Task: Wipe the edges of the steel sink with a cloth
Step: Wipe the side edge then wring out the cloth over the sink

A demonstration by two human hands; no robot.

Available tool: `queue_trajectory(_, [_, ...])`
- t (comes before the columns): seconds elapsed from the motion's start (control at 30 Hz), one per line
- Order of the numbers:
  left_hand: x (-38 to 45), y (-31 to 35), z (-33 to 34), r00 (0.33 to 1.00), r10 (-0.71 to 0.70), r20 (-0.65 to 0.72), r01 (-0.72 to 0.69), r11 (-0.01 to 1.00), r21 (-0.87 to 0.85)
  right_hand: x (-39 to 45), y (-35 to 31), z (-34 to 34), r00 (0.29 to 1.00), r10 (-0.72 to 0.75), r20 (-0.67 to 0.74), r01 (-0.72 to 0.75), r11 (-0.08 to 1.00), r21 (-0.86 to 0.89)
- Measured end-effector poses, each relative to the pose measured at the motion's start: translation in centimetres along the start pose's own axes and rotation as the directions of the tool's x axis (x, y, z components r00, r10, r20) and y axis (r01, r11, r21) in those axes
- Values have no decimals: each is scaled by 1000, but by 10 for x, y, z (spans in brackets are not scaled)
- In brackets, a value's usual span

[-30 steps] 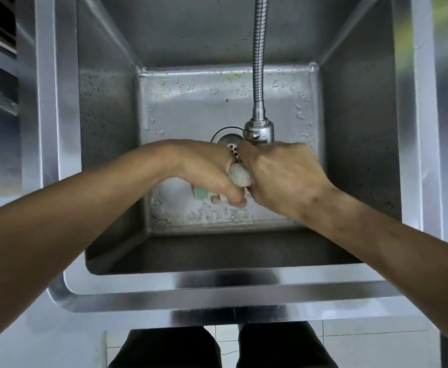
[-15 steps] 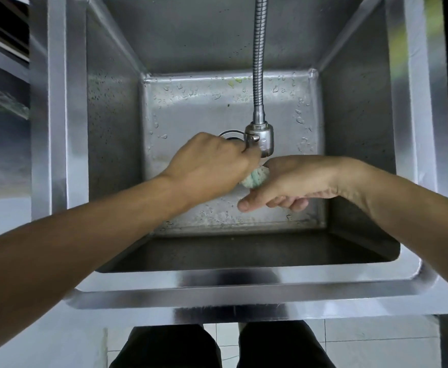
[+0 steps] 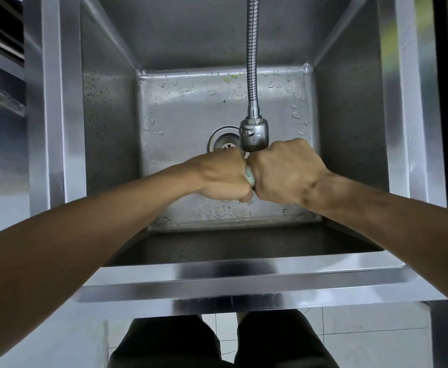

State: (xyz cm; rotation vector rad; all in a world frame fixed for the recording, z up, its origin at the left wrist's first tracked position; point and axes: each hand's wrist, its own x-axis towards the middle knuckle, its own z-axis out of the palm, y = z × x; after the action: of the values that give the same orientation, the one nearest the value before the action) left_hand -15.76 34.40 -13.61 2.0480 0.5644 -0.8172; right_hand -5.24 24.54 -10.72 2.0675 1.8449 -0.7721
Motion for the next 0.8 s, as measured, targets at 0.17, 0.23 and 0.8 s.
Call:
queue_trajectory(0.17, [3,-7,5,994,-36,108,57,978,-200,2,2,3,999,-49,-5,49,999,-17])
queue_trajectory(0.23, [2,-8,6,985,-74,154,112,960,-257,3,2,2,998,-66,-4,66,997,-46])
queue_trajectory(0.8, [-31,-9,-11,858,416,-302,-175,789,589,-5,47,11,814,-328,479,-445,179,878])
